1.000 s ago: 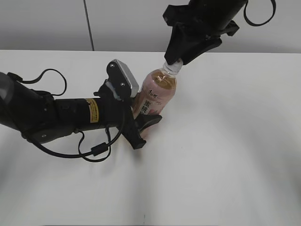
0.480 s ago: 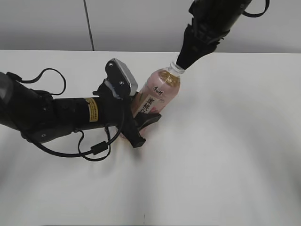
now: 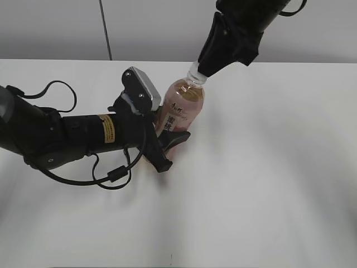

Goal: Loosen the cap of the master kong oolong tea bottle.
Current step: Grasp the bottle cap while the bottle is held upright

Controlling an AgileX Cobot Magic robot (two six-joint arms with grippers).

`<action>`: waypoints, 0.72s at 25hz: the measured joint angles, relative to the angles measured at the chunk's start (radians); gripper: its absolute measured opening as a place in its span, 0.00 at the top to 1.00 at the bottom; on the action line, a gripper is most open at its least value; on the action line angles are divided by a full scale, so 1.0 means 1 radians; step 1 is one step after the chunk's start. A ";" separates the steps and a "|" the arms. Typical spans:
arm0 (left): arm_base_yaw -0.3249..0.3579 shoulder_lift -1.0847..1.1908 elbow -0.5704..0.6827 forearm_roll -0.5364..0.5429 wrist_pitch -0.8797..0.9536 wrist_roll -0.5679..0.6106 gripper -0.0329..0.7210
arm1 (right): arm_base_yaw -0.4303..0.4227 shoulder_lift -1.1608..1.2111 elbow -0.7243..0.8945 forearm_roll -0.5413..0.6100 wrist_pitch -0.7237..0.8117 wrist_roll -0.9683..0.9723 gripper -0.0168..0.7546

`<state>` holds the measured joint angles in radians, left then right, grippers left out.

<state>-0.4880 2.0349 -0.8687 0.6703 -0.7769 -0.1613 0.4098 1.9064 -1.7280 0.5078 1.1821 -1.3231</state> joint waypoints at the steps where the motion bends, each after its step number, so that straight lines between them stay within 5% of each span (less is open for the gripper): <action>1: 0.000 0.000 0.000 0.000 -0.001 0.000 0.45 | 0.000 0.000 0.000 0.002 0.001 -0.034 0.78; 10: -0.001 0.000 0.000 0.000 -0.014 -0.002 0.45 | 0.003 -0.001 -0.025 0.008 0.015 -0.181 0.75; 18: -0.006 0.000 0.000 0.023 -0.046 0.002 0.45 | 0.007 -0.145 -0.065 0.008 0.023 0.167 0.65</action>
<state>-0.4939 2.0349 -0.8687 0.6936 -0.8229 -0.1594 0.4170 1.7615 -1.7927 0.5155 1.2056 -1.1558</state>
